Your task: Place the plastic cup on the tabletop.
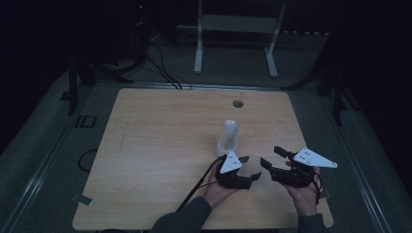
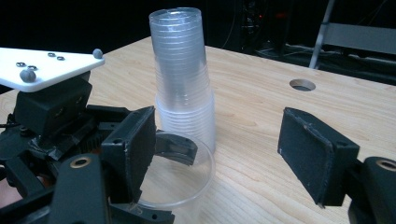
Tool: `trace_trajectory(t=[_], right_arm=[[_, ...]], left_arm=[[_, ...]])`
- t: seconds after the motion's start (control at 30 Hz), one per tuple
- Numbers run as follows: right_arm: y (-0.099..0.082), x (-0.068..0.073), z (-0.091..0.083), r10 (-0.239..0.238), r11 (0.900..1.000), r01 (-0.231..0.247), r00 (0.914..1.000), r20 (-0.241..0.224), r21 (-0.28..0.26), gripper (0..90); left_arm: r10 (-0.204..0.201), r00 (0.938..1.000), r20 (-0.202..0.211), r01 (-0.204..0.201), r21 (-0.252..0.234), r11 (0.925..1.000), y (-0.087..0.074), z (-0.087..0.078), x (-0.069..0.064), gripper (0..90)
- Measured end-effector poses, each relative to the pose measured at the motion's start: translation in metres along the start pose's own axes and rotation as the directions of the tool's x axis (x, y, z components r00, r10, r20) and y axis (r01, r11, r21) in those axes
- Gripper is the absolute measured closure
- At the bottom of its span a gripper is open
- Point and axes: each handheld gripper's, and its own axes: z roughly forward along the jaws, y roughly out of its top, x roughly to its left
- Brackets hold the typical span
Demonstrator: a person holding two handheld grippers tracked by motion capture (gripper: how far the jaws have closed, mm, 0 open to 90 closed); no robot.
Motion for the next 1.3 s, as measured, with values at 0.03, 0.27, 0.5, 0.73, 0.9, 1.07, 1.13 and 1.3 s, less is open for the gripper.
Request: trace_trajectory(t=[0.03,0.27,0.5,0.73,0.9,1.07,1.13,1.3], right_arm=[[0.0,0.0,0.0,0.0,1.0,0.0,1.0,0.0,0.0,27.7],[0.0,0.0,0.001,-0.001,1.0,0.001,1.0,-0.003,0.002,27.8],[-0.001,0.0,0.001,-0.002,1.0,0.002,1.0,-0.003,0.001,27.8],[-0.001,0.0,0.001,-0.001,1.0,0.001,1.0,-0.003,0.003,27.8],[-0.001,-0.001,0.001,-0.001,1.0,0.001,1.0,-0.003,0.003,27.8],[-0.001,0.0,0.001,-0.001,1.0,0.001,1.0,-0.005,0.005,27.8],[-0.001,0.0,0.001,0.0,1.0,0.0,1.0,-0.005,0.005,27.7],[-0.001,0.0,0.001,0.0,1.0,0.0,1.0,-0.005,0.005,27.7]], left_arm=[[0.003,1.0,0.002,-0.003,0.002,1.0,-0.001,0.001,0.0,29.0],[0.006,1.0,-0.002,-0.006,0.011,0.9999,-0.004,0.003,0.0,28.7],[0.016,0.9999,-0.002,-0.016,0.018,0.9997,-0.006,0.005,0.0,28.3],[0.017,0.9998,-0.008,-0.017,0.025,0.9995,-0.008,0.005,-0.001,27.3],[0.02,0.9998,-0.006,-0.019,0.035,0.9992,-0.009,0.004,-0.001,26.9],[0.028,0.9996,-0.009,-0.027,0.057,0.998,-0.01,0.005,-0.002,25.4],[0.035,0.9993,-0.011,-0.034,0.062,0.9975,-0.011,0.005,-0.004,24.2],[0.029,0.9995,-0.013,-0.028,0.07,0.9972,-0.011,0.005,-0.003,21.4]])
